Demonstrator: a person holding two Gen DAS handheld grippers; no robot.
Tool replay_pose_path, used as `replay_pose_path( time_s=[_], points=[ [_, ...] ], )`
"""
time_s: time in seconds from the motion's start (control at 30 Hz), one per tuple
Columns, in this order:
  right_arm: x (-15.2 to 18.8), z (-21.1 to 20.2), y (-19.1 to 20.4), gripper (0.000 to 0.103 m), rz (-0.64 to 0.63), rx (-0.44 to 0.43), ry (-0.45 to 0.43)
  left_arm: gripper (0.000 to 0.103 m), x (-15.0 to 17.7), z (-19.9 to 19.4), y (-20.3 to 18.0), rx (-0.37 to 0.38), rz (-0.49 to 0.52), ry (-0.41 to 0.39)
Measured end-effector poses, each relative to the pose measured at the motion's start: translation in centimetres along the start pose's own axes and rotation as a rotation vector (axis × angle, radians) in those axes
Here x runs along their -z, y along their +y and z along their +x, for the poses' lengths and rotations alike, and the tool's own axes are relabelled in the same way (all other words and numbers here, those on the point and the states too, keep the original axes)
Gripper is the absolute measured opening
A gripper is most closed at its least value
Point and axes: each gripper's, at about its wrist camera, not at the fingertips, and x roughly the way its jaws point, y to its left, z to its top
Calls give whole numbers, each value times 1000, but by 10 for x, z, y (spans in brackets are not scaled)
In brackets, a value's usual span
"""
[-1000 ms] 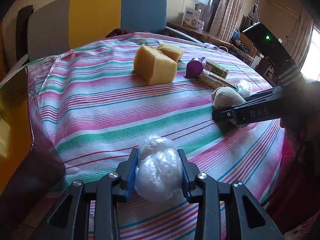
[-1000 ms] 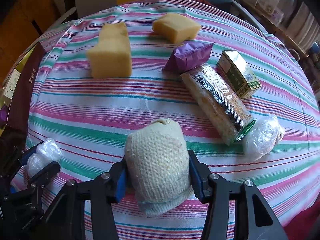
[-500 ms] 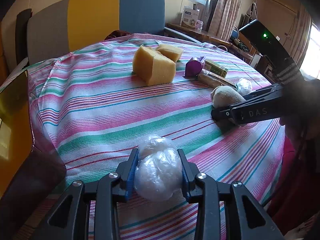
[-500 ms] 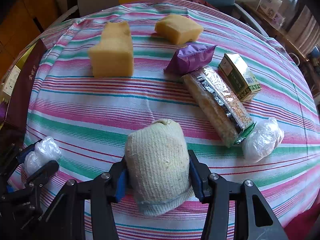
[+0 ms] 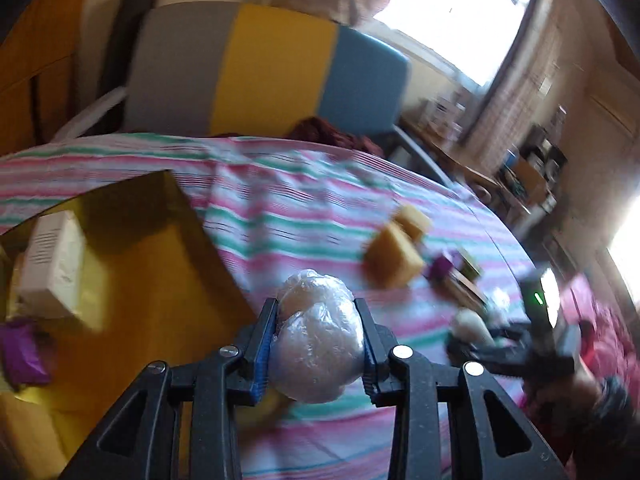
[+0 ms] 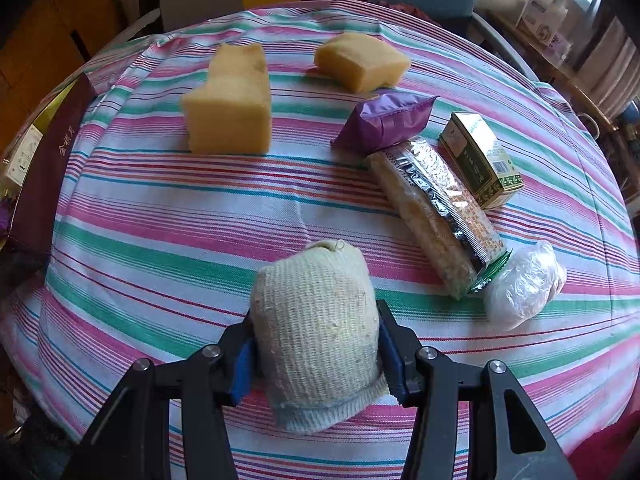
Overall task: Organize objects
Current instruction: 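Put plastic bundle in the tray with the left tool while the right holds the roll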
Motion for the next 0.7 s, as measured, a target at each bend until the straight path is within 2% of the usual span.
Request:
replay_pose_path(
  time_s=[0.2,0.27,0.53,0.7],
  points=[
    [-1,1,-2,52,-4,-1,0,36,-30,27,107,-148,-186,70],
    [-1,0,-1,52,-3,-1,0,36,-32,37,127,-179,-208,85],
    [-2,1,-4,53,-5,-1,-1,36,-54,69,163,-299,-231,87],
    [-2,1,-5,53,-9,0,-3,37,-66,85,172,-374,-199,83]
  ],
)
